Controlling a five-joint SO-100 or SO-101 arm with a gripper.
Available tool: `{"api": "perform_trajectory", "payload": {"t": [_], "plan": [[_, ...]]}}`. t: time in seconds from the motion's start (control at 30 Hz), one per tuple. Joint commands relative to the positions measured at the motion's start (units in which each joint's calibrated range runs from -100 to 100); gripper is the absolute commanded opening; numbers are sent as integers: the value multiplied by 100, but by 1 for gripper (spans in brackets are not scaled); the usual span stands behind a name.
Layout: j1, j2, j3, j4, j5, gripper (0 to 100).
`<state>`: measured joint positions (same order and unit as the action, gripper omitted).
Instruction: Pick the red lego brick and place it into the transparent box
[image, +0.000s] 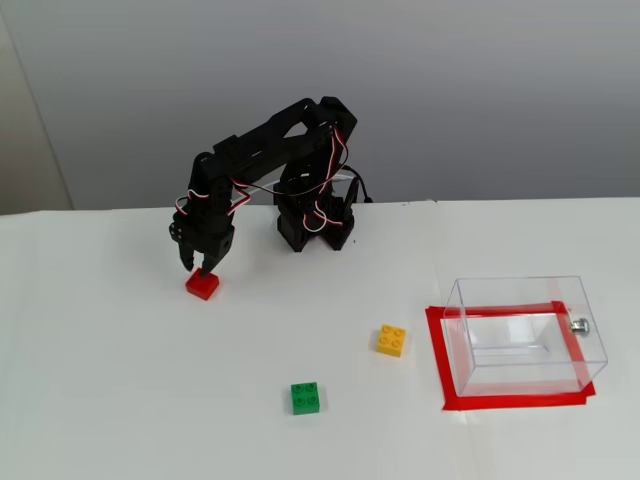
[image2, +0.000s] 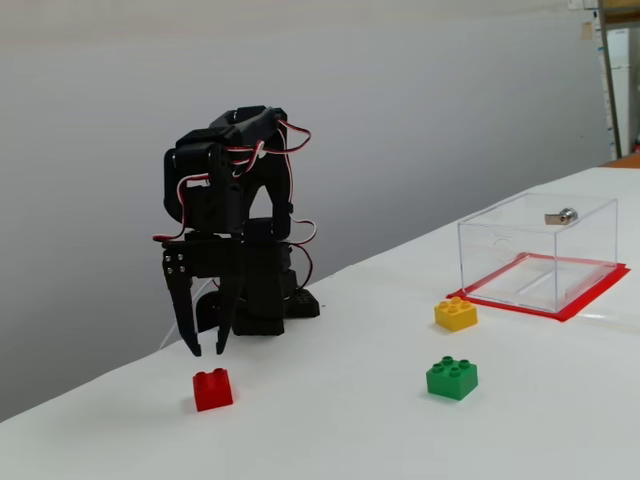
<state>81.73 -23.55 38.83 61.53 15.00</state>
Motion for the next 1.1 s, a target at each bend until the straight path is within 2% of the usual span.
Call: {"api": "perform_trajectory", "payload": {"t": [0.0, 0.23, 0.5, 0.93, 1.07], "plan": [[-58, -33, -131, 323, 50, 16], [-184, -16, -131, 758, 56, 22], [-295, 17, -131, 758, 56, 42], [-310, 374, -204, 662, 14, 42], [-302, 561, -176, 244, 3, 42]]}}
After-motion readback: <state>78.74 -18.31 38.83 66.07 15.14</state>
